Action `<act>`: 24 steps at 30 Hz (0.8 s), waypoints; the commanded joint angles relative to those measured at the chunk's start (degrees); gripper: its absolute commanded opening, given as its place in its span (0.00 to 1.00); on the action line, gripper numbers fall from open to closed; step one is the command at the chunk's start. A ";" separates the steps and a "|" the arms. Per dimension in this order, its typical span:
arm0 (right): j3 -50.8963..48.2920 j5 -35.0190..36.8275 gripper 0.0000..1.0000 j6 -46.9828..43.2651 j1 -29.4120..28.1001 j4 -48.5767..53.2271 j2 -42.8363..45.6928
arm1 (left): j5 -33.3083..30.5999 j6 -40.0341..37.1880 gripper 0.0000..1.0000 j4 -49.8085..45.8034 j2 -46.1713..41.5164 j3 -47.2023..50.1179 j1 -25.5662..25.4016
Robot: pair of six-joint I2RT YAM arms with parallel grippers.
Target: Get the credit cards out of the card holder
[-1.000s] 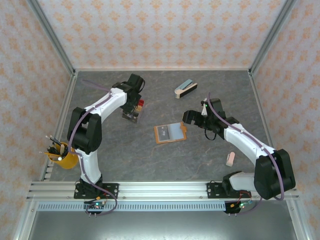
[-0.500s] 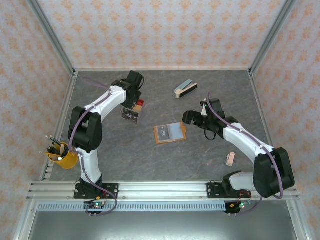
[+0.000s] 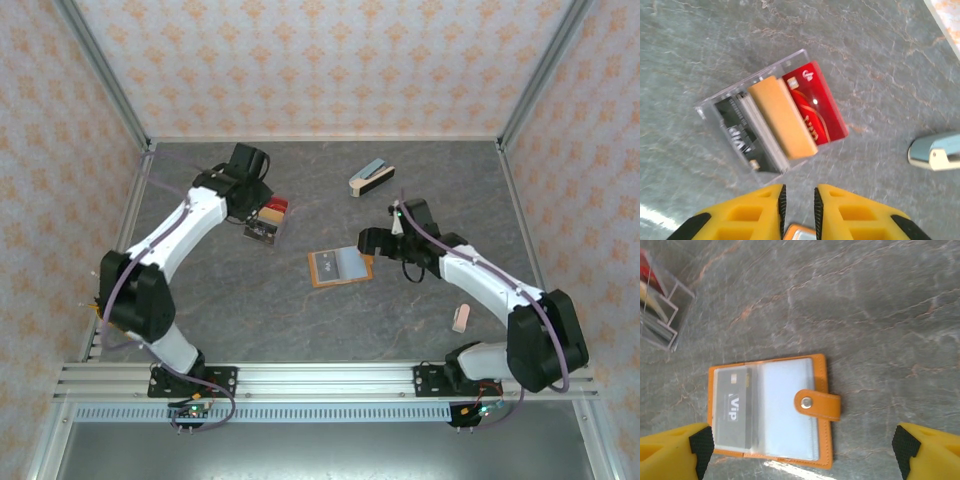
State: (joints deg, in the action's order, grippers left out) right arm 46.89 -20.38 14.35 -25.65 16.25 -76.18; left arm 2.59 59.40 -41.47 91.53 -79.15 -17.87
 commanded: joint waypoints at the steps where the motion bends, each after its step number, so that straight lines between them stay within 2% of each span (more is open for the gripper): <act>1: 4.13 5.06 0.91 -3.74 -4.43 3.98 -1.73 | 0.87 -6.62 0.34 -0.08 -5.34 5.94 0.29; 3: 5.58 6.70 0.89 -4.13 -7.31 5.85 -3.15 | 1.31 -7.98 0.42 0.83 -9.16 9.76 0.31; 6: 7.71 8.33 0.86 -3.04 -10.58 8.72 -5.28 | 2.22 -9.91 0.48 2.21 -13.78 14.90 0.31; 11: 12.70 12.72 0.84 0.81 -15.43 14.20 -10.55 | 3.87 -12.56 0.71 6.07 -20.16 23.25 0.29; 13: 14.76 13.69 0.83 2.65 -16.56 16.31 -13.33 | 5.41 -14.99 0.80 7.53 -21.56 25.43 0.29; 19: 19.57 13.64 0.79 5.32 -17.51 19.67 -20.93 | 10.59 -21.80 0.99 9.25 -21.23 27.20 0.29; 21: 20.69 13.17 0.78 5.69 -17.51 19.70 -22.65 | 13.82 -23.97 1.00 10.17 -19.99 26.97 0.25; 24: 22.86 12.84 0.78 5.46 -17.51 20.30 -25.33 | 13.79 -25.34 1.00 10.36 -17.63 26.13 0.11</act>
State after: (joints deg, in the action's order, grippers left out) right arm 66.94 -9.10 18.65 -42.98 33.67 -99.88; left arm 14.22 38.17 -32.86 72.03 -52.45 -17.89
